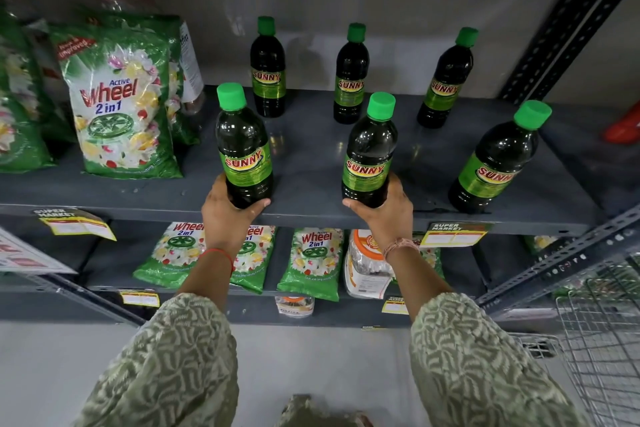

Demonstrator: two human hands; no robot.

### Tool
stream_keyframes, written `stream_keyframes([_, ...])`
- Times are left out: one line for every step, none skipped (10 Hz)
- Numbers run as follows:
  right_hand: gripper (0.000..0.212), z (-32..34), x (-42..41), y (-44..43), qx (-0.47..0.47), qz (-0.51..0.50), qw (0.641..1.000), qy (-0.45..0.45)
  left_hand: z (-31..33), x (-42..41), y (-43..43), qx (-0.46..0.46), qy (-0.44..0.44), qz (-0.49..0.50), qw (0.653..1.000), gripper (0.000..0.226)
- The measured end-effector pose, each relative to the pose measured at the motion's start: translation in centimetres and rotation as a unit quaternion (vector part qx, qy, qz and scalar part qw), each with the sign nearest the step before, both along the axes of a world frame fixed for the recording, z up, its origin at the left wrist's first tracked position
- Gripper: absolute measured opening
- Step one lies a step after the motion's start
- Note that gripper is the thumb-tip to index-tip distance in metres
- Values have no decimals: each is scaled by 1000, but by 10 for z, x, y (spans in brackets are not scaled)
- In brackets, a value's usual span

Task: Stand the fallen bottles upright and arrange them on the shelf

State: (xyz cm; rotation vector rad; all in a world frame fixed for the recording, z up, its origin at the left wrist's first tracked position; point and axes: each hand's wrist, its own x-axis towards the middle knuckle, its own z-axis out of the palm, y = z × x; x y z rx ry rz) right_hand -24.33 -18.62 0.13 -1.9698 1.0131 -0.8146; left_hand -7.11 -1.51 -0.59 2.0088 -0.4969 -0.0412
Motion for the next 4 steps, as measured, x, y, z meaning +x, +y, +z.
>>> stream_keyframes([73,2,0,-1,5,5,1000,5,3,-1,-1,-5,6,-1,1000,66])
stream_keyframes([72,2,-1,0,6,8,1000,10,2,-1,-1,1,10,-2,1000,66])
stream_keyframes([72,6,0,-2,14,14,1000,17,7,-1,-1,2,21,-10,1000,66])
stream_keyframes([84,4,-2,1,27,24,999,5,8,-5,1,-16,39,-18,999,77])
